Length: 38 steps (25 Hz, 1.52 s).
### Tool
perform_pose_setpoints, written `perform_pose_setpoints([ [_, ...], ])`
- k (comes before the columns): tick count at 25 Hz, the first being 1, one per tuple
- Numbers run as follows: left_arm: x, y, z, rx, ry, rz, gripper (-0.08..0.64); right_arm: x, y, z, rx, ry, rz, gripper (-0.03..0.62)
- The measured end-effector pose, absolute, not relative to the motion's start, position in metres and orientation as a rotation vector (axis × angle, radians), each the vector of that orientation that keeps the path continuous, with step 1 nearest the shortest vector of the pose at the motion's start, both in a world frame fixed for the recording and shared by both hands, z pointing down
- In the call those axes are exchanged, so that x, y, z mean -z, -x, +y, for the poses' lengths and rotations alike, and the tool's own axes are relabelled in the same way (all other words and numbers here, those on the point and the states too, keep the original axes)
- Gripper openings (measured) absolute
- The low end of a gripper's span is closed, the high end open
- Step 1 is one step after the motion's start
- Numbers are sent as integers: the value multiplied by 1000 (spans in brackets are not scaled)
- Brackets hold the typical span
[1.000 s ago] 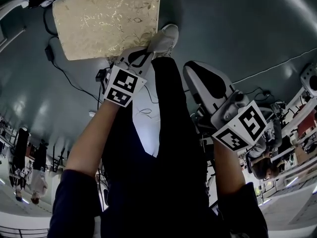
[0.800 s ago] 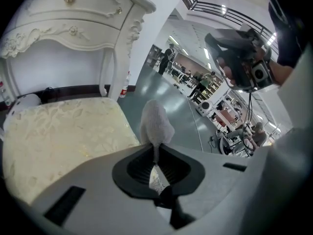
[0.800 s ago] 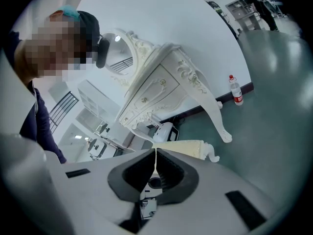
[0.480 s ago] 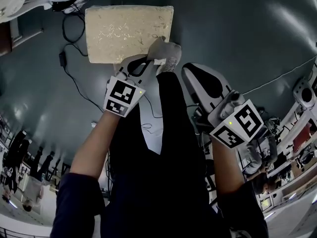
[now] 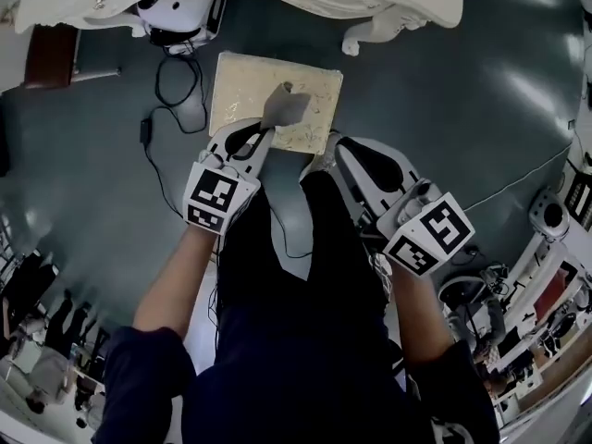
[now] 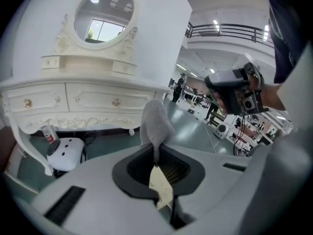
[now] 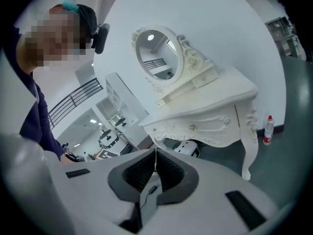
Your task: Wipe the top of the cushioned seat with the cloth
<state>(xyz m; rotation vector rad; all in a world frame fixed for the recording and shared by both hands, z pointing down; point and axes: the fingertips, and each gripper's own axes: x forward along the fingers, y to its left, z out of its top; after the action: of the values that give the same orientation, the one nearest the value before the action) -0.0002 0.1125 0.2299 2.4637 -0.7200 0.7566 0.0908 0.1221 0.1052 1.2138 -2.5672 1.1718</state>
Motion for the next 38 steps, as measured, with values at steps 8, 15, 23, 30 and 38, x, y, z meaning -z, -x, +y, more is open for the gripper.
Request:
perform_pose_setpoints([
  [8, -91, 14, 98, -615, -2595, -822, 28, 3, -71, 119, -934, -1175, -2679, 26],
  [15, 8, 28, 89, -480, -2722, -893, 28, 80, -63, 111, -722, -1223, -2769, 26],
  [23, 89, 47, 109, -431, -2773, -950, 28, 165, -55, 122, -552, -1246, -2854, 26],
  [30, 135, 56, 110, -381, -2835, -973, 28, 193, -51, 134, -471, -1267, -2859, 26],
  [38, 166, 47, 100, -346, -2901, -957, 28, 206, -56, 140, -388, -1301, -2822, 26],
])
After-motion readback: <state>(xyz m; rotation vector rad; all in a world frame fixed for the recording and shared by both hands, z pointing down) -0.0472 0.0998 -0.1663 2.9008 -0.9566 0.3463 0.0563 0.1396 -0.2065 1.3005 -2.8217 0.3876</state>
